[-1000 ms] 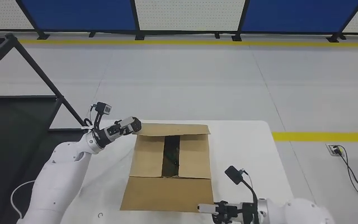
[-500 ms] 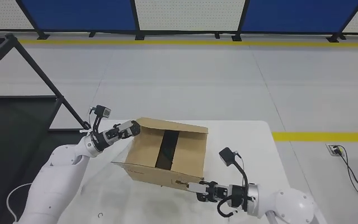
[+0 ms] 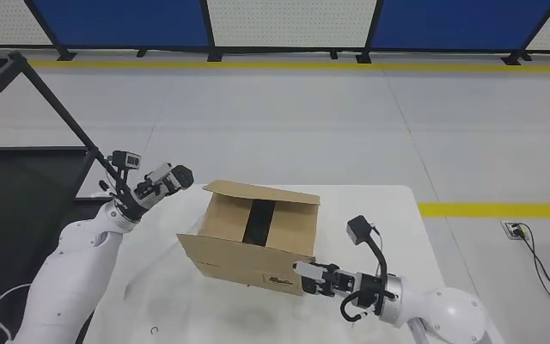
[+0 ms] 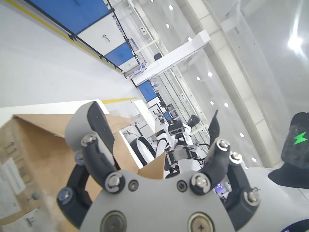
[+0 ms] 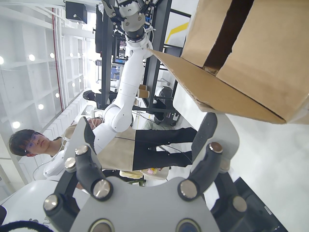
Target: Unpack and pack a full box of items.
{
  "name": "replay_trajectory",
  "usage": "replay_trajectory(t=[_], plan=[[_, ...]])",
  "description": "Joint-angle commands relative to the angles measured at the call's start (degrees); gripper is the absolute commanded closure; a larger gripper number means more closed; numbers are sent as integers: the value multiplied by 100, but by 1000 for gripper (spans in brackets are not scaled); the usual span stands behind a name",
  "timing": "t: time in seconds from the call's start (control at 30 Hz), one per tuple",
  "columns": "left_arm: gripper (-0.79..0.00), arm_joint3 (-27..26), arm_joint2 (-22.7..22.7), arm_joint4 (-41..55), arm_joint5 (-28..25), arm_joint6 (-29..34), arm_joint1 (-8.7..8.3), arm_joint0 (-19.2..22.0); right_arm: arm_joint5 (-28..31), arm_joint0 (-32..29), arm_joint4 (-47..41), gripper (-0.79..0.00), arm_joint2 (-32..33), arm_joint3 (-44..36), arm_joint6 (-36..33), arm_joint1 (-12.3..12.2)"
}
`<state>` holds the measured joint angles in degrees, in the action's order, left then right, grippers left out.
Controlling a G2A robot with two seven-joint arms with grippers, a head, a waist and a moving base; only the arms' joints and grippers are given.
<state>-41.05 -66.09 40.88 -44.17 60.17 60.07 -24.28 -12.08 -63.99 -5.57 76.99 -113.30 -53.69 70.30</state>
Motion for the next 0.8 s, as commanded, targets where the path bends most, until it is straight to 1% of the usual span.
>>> replay_trajectory(t=[0.0,0.13,0.27,0.4,0.57,0.77], plan=[[-785,472,161,-486,-206,-245,56,230,26,37,-36,-785,-50,14,101,2],[-785,1046,469,-868,-124,-618,236,572,56,93,-46,-785,-118,40,150,-9],[-785,1258,688,-962,-259,-572,396,711,67,118,-69,-785,-135,55,179,-25],[-785,1372,773,-827,-391,-413,511,792,84,115,-91,-785,-119,54,201,-45],[-785,1353,887,-898,-371,-376,583,847,94,108,-106,-785,-97,52,196,-74],[-785,1174,987,-984,-269,-274,575,777,143,66,-130,-785,-36,30,271,-106]])
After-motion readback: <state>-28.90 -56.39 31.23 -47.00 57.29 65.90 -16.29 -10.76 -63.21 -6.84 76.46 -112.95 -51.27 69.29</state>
